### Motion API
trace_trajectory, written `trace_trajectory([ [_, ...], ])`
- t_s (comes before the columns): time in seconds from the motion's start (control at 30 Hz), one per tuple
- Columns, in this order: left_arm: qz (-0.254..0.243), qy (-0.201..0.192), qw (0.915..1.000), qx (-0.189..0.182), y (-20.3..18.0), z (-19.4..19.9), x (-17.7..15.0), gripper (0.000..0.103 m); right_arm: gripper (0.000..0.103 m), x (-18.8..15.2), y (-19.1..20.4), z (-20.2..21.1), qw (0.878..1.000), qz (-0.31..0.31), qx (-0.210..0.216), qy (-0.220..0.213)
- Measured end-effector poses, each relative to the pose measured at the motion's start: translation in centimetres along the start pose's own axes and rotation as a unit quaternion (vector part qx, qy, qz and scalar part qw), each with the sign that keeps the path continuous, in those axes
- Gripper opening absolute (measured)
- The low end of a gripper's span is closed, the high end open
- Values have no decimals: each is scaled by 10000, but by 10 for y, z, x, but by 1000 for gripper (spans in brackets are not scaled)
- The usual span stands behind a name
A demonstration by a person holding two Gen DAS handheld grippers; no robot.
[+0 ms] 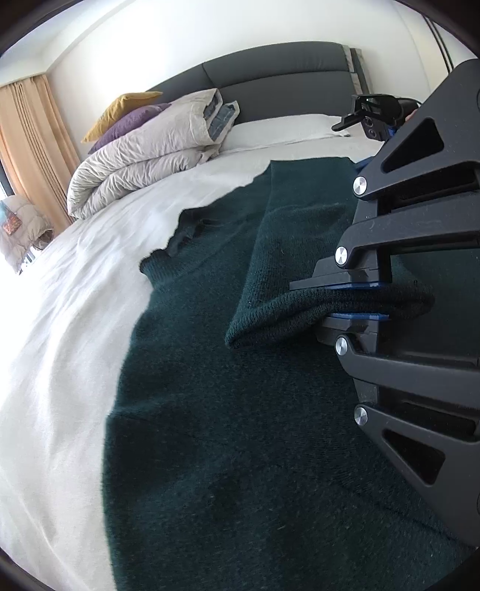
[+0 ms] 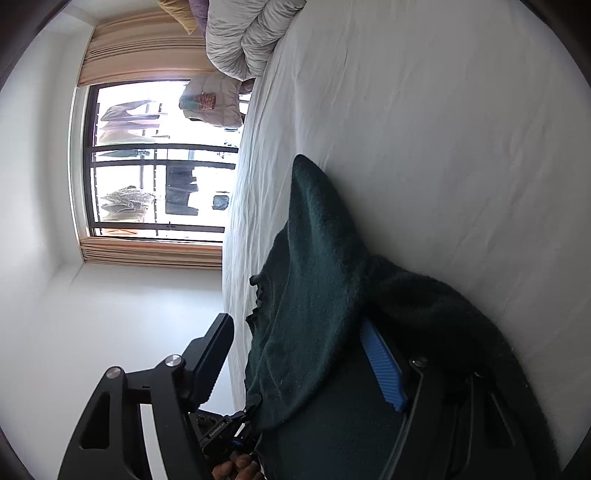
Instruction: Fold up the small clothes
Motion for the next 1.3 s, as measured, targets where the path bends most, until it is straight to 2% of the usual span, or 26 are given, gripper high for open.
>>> trace_trajectory([
  [0.1, 30, 21, 10000, 4, 1, -3, 0, 7, 71, 3, -2, 7, 9999, -95, 15, -29],
  [0.23, -18, 14, 10000, -8, 1, -3, 0, 7, 74, -4, 15, 24, 9997, 228, -79, -31],
  [0.37, -13, 5, 10000, -45, 2, -5, 0, 8, 74, -11, 56, 33, 9959, 887, 111, -106],
  [0.43, -1, 15, 10000, -65, 2, -6, 0, 8, 74, -17, 78, 25, 9913, 1298, 207, 15],
  [0.53, -4, 3, 10000, -66, 3, -4, -1, 8, 74, -29, 95, -4, 9828, 1830, 76, 234],
  [0.67, -99, 10, 9999, -62, 2, -6, -1, 8, 74, -32, 88, -46, 9776, 2031, -289, 469],
  [0.8, -86, 53, 9999, -39, 4, -3, 1, 9, 71, -19, 53, -73, 9756, 1945, -881, 503],
  [0.87, -134, 31, 9999, 51, 5, 3, 0, 9, 66, -11, 42, -75, 9796, 1803, -732, 502],
  [0.93, -199, -46, 9994, 272, 6, 12, 1, 9, 66, -8, 42, -71, 9817, 1719, -652, 495],
  [1.03, -549, -563, 9928, 903, -6, 35, 5, 9, 71, -11, 52, -65, 9778, 1900, -731, 487],
  [1.1, -861, -841, 9889, 875, -27, 44, 7, 9, 73, -14, 66, -62, 9778, 1991, -501, 426],
  [1.2, -1455, -741, 9840, 713, -64, 31, 1, 9, 73, -20, 81, -71, 9792, 1936, -237, 553],
  [1.3, -1824, -469, 9787, 811, -79, 0, -12, 9, 73, -26, 80, -92, 9789, 1918, -210, 673],
])
Point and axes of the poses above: each gripper's, at about its wrist camera, not at the fingertips, and z roughly against the way its jaws point, y to its left, x to its top, the point moved 2 cm from there along -z, roughly the way its jaws point, and after that the axes turned 11 degrees about -y, right-handed, at the moved point
